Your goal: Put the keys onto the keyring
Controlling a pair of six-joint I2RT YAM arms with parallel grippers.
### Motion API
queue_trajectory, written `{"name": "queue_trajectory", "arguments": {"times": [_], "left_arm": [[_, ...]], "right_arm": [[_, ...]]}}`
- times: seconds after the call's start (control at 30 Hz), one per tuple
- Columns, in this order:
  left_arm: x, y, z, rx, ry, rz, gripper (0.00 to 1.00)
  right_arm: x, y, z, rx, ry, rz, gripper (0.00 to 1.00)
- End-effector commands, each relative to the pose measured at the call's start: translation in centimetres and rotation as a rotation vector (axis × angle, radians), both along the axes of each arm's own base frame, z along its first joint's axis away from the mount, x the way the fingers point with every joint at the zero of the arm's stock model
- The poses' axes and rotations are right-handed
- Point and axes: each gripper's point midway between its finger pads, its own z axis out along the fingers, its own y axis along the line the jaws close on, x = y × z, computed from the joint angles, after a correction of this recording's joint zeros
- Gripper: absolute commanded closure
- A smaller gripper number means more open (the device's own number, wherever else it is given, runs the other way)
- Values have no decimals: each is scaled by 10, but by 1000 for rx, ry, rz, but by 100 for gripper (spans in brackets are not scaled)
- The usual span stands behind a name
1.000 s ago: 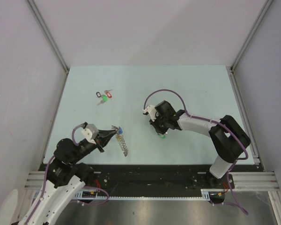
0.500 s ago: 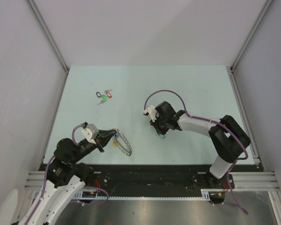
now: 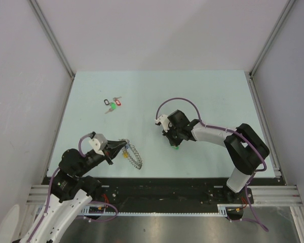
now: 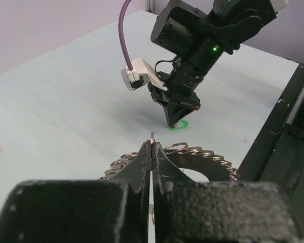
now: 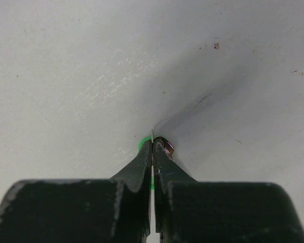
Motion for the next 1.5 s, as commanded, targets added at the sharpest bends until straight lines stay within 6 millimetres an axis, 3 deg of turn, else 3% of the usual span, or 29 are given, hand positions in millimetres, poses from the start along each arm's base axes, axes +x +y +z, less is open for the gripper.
{"name": "queue_trajectory", "arguments": {"times": [0.0, 0.3, 0.43, 0.6, 0.8, 0.9, 1.1, 1.27, 1.33, 1.47], "left_arm": [[1, -2, 21, -32, -74, -13, 100], [-4, -11, 22, -45, -79, -76, 100], [-9, -19, 23, -70, -75, -130, 100], [-8, -26, 26, -80, -93, -169, 100], [-4, -40, 30, -92, -101, -241, 100], [-3, -46, 28, -90, -85, -275, 100], [12, -57, 12, -95, 12, -286, 100], [28, -69, 9, -179, 70, -289, 100], [31, -74, -1, -221, 122, -298, 100], [39, -85, -3, -267, 114, -329, 100]], "right_arm": [[5, -1, 0, 4, -13, -20, 100], [6, 7, 54, 78, -138, 29, 100], [3, 18, 96, 156, -243, 75, 100], [-15, 36, 159, 309, -374, 203, 100], [-39, 50, 205, 443, -478, 379, 100], [-45, 52, 207, 457, -477, 416, 100], [-41, 40, 181, 418, -443, 366, 100], [-29, 10, 171, 394, -454, 264, 100], [-26, 1, 167, 386, -446, 219, 100], [-11, -26, 141, 275, -401, 88, 100]]}}
